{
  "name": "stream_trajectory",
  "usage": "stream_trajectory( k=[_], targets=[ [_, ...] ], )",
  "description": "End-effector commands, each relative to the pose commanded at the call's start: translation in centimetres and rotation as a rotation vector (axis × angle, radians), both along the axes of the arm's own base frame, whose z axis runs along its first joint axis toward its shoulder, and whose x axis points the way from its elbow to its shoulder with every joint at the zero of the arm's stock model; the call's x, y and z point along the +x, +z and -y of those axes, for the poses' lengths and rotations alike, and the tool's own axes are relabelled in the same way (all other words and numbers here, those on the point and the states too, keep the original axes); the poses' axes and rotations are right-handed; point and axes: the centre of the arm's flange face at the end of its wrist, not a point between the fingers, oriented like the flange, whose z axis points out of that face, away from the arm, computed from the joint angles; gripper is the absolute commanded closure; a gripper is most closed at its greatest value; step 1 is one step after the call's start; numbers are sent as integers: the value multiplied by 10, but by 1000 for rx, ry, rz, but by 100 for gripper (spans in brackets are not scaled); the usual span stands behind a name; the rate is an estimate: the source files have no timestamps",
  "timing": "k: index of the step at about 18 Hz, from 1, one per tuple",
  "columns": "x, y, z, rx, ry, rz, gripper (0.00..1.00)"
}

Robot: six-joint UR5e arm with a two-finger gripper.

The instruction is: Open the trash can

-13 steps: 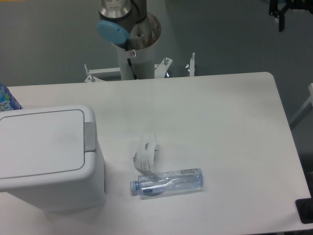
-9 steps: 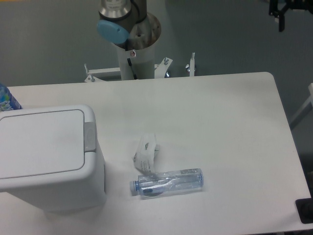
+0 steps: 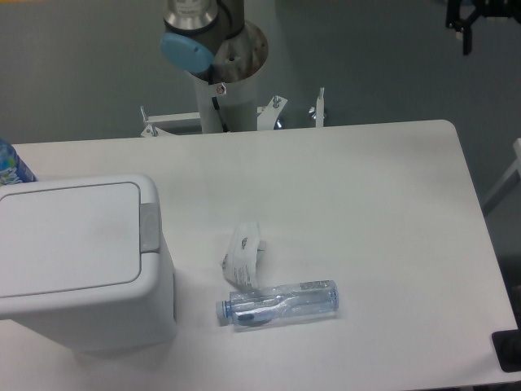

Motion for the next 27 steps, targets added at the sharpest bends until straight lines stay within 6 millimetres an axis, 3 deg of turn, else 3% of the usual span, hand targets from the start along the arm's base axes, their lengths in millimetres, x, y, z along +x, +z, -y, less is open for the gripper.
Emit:
stream_trajectory(
  k=[7, 13, 18, 22, 27],
  targets=[
    [2, 11, -59, 69, 123, 58, 0],
    [23, 13, -110, 94, 261, 111, 0],
    [53, 22, -165, 216, 445, 210, 0],
    [89, 21, -210, 270, 507, 288, 0],
    [133, 8, -269, 345, 658, 466, 0]
  ],
)
